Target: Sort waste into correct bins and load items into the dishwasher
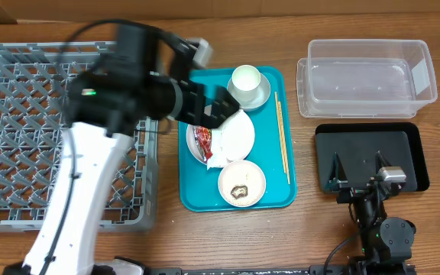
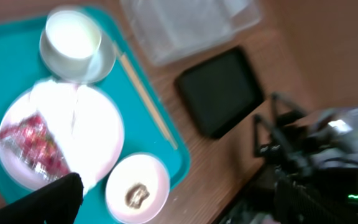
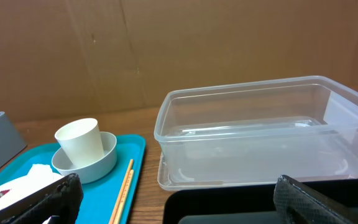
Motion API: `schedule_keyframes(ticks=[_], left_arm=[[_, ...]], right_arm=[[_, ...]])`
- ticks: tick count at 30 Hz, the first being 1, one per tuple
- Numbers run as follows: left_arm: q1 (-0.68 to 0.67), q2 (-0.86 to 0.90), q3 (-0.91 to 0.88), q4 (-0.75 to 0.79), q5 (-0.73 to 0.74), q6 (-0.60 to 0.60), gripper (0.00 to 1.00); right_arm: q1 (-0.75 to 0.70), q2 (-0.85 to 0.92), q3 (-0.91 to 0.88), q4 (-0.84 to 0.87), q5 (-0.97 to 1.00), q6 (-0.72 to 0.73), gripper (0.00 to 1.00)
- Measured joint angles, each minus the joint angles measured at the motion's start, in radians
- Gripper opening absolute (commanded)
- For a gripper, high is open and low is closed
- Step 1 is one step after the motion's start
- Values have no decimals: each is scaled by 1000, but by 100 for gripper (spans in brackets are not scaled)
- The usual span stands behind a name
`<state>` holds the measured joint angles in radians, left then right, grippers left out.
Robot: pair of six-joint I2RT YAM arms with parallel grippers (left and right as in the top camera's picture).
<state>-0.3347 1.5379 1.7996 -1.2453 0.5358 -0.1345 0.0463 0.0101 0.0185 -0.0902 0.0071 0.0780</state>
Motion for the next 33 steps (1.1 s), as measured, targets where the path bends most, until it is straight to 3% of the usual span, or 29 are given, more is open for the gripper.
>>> schedule_keyframes(ticks=[5, 9, 17, 26, 28, 32, 33], left_arm=[[-188, 63, 0, -50, -385, -169, 100], [-209, 114, 0, -38, -529, -270, 100], [-209, 195, 0, -19, -454, -358, 97], [-209, 321, 1, 140, -444, -323, 46], [-209, 352, 1, 152, -458, -313, 47], [-209, 396, 1, 151, -466, -311, 61], [-209, 407, 1, 145, -468, -312, 61]], right_arm=[[0, 0, 0, 0, 0, 0, 100], [0, 0, 0, 0, 0, 0, 100], [0, 0, 0, 0, 0, 0, 100], [0, 0, 0, 0, 1, 0, 100], [0, 0, 0, 0, 0, 0, 100], [0, 0, 0, 0, 0, 0, 100], [0, 0, 0, 0, 0, 0, 100]])
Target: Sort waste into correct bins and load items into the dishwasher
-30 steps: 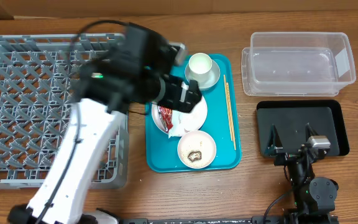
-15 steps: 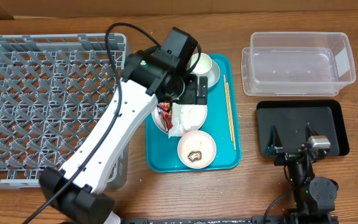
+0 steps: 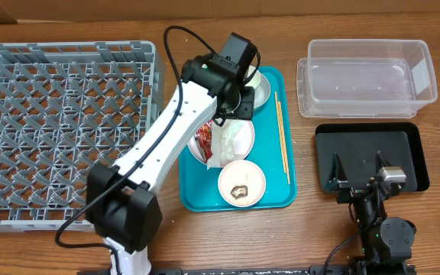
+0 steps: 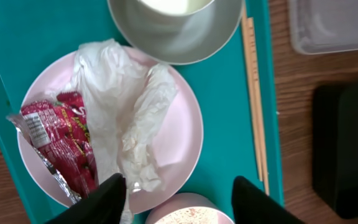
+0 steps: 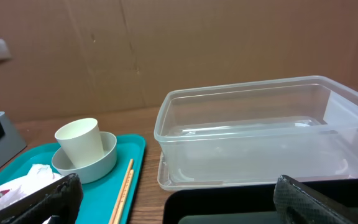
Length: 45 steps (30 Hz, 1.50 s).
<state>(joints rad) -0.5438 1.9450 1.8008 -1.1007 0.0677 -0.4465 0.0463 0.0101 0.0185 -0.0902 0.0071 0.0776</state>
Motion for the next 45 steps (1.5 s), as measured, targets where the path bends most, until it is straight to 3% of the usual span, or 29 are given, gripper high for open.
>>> schedule_keyframes(ticks=[8, 14, 18, 20, 26, 30, 33, 37, 41, 45], left_arm=[[0, 69, 3, -38, 3, 10, 61], [24, 62, 183, -179, -5, 31, 74], [102, -7, 317, -280, -48, 37, 95], [172, -58, 356, -319, -68, 36, 100], [497, -124, 384, -426, -108, 16, 100], [614, -122, 384, -433, -80, -20, 100], [676, -122, 384, -439, -84, -30, 100], [729, -122, 384, -444, -115, -43, 100], [789, -122, 384, -459, -114, -54, 100], [794, -122, 384, -456, -113, -56, 100]], right_arm=[[0, 0, 0, 0, 0, 0, 100], [0, 0, 0, 0, 0, 0, 100], [0, 0, 0, 0, 0, 0, 100], [0, 0, 0, 0, 0, 0, 100], [0, 0, 0, 0, 1, 0, 100], [0, 1, 0, 27, 2, 0, 100], [0, 2, 0, 225, -68, 74, 100], [0, 0, 0, 422, -322, 258, 100], [0, -2, 11, 813, -365, 391, 100], [0, 55, 209, 578, -337, 403, 100]])
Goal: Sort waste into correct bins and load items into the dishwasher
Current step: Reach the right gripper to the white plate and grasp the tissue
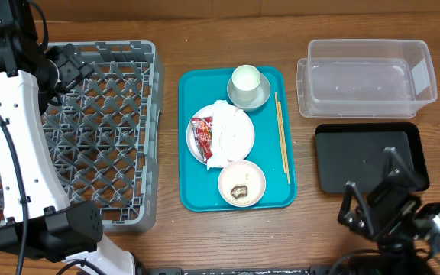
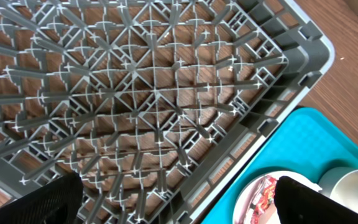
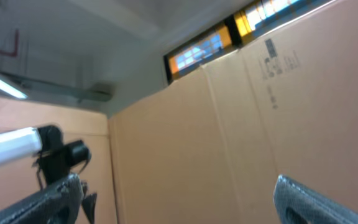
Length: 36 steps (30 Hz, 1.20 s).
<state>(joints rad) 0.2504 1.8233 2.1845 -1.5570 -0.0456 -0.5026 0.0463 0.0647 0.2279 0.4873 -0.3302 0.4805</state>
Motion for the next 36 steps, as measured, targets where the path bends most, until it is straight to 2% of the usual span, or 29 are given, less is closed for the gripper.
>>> schedule_keyframes(ticks=[1, 3, 7, 9, 11, 12, 13, 14, 18, 22, 24, 25, 27, 31, 33, 36], left_arm=[[0, 0, 0, 0, -1, 0, 100], [0, 0, 0, 0, 1, 0, 100], [0, 0, -1, -2, 3, -1, 100], [0, 0, -1, 0, 3, -1, 100], [0, 0, -1, 0, 3, -1, 100], [0, 0, -1, 0, 4, -1, 100], [0, 0, -1, 0, 3, -1, 100], [0, 0, -1, 0, 4, -1, 100], [0, 0, -1, 0, 3, -1, 100], [0, 0, -1, 0, 3, 0, 100], [0, 0, -1, 0, 3, -1, 100], [0, 0, -1, 0, 3, -1, 100], [0, 0, -1, 0, 3, -1, 100], [0, 0, -1, 0, 3, -1, 100], [0, 0, -1, 0, 3, -1, 100], [0, 0, -1, 0, 3, -1, 100]], right_arm=[[0, 49, 113, -138, -9, -36, 100], [0, 134, 277, -300, -32, -93, 100], [0, 515, 844, -930, -126, -271, 100], [2, 714, 1070, -1180, -153, -319, 100], [17, 851, 1201, -1307, -156, -346, 100], [57, 978, 1290, -1394, -152, -365, 100], [73, 1015, 1304, -1410, -149, -369, 99], [134, 1096, 1342, -1460, -124, -373, 100], [367, 1332, 1356, -1487, -80, -384, 100], [459, 1492, 1356, -1452, -104, -348, 100], [470, 1573, 1356, -1449, -127, -315, 53], [471, 1617, 1356, -1439, -137, -300, 45], [472, 1698, 1356, -1423, -128, -234, 52], [476, 1814, 1356, -1408, -29, -4, 52], [494, 1894, 1356, -1396, 66, 173, 52], [513, 1962, 1356, -1343, 119, 270, 52]])
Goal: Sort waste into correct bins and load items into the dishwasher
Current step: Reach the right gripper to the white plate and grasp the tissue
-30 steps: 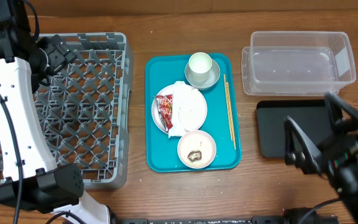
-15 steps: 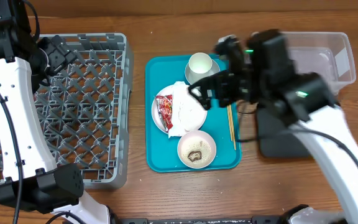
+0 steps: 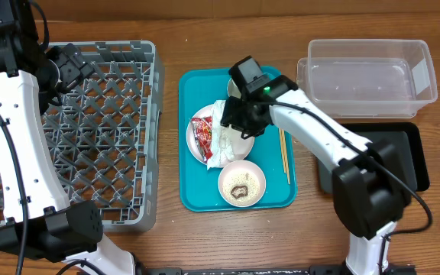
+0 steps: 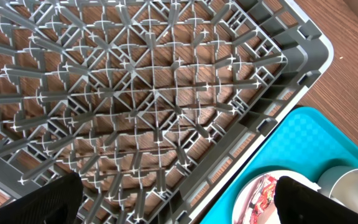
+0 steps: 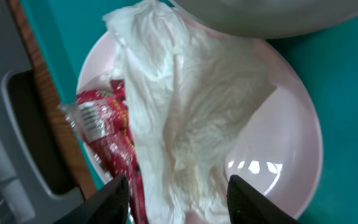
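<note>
A pink plate [image 5: 291, 155] on the teal tray [image 3: 197, 195] carries a crumpled white napkin [image 5: 185, 118] and a red snack wrapper [image 5: 101, 137]. My right gripper [image 5: 179, 205] hangs open just above the napkin, one finger on either side; overhead it is seen as the right gripper [image 3: 234, 114] over the plate. Behind it is a white cup in a grey bowl [image 3: 260, 93], partly hidden by the arm. A small plate with a food scrap [image 3: 241, 183] and chopsticks [image 3: 284, 153] lie on the tray. My left gripper [image 3: 71, 63] is open and empty over the grey dish rack [image 4: 135, 106].
A clear plastic bin [image 3: 369, 76] stands at the back right, with a black tray [image 3: 403, 156] in front of it. The dish rack [image 3: 67, 145] fills the left side of the table. The right arm crosses above the tray's right half.
My right arm was raised at the table's front right with its camera facing the cardboard wall. It now reaches over the tray, open above the napkin. The left arm has not moved.
First my left arm was over the tray while the right stayed by the black tray. Then the left gripper hung open above the napkin plate. Later it was empty over the rack's far corner, and the right arm now stands over that plate.
</note>
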Motion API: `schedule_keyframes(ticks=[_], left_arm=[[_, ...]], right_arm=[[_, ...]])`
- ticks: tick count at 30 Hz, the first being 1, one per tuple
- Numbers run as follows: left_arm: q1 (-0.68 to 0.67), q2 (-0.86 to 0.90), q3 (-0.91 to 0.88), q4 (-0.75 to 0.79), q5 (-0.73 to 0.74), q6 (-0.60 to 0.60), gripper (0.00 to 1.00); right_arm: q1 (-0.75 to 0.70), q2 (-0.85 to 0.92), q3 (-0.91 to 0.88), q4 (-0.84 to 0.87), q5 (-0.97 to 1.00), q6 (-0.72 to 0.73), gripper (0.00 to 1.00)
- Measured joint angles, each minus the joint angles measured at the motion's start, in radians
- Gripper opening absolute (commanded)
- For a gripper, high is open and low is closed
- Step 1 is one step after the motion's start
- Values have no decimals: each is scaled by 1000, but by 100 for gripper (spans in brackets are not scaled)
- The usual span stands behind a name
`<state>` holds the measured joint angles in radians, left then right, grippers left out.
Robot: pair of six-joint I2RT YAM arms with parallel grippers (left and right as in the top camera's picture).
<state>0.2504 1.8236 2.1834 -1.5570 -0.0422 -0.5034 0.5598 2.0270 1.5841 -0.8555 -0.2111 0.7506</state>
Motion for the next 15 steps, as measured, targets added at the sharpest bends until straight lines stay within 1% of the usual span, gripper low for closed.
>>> schedule_keyframes(ticks=[2, 6, 9, 12, 13, 15], left_arm=[[0, 0, 0, 0, 0, 0, 100], [0, 0, 0, 0, 0, 0, 100], [0, 0, 0, 0, 0, 0, 100], [0, 0, 0, 0, 0, 0, 100], [0, 0, 0, 0, 0, 0, 100], [0, 0, 0, 0, 0, 0, 100]], right_arm=[[10, 51, 0, 2, 51, 90, 53], [10, 69, -2, 36, 97, 145, 53], [20, 73, -20, 106, 115, 177, 53], [45, 81, -21, 111, 126, 196, 52], [54, 82, -21, 109, 137, 200, 48], [69, 86, -21, 106, 157, 208, 37]])
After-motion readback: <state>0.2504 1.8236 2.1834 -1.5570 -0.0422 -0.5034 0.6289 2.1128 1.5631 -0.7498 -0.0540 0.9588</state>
